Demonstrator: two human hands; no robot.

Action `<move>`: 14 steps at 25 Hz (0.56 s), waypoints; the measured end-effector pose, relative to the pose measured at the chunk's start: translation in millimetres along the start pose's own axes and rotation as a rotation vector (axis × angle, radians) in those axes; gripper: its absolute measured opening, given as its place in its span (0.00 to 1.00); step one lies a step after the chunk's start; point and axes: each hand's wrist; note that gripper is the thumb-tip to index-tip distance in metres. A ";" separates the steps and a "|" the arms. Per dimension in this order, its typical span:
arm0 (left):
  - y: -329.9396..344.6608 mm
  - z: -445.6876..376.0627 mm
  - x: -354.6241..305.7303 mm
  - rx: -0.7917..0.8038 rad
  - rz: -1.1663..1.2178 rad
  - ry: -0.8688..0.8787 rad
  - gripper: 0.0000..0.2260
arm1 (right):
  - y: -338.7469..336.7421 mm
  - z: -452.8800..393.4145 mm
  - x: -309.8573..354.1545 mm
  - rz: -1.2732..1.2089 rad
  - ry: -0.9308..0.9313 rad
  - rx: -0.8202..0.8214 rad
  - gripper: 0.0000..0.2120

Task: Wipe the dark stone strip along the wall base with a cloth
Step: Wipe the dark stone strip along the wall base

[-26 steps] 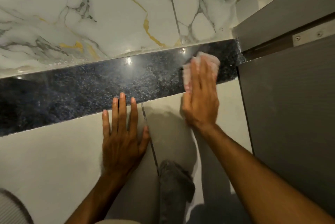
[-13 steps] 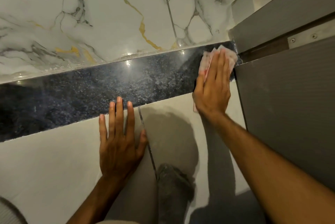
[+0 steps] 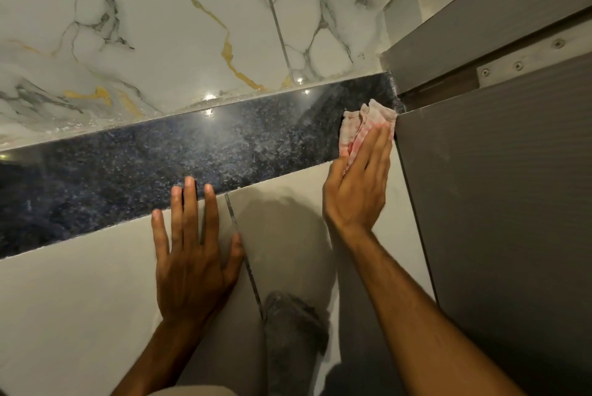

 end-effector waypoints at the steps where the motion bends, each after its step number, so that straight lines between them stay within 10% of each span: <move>1: -0.6 0.9 0.1 -0.001 0.011 -0.003 0.36 | -0.7 7.9 -3.0 -0.008 0.016 0.002 0.37; 14: -1.7 1.7 0.3 0.012 0.025 0.008 0.36 | -6.1 31.5 10.8 -0.045 0.212 -0.019 0.36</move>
Point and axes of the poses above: each hand's wrist, its own z-axis away from the middle knuckle, its own y-axis out of the palm, x = y × z, and after that the axes turned 1 degree about -y, right-handed
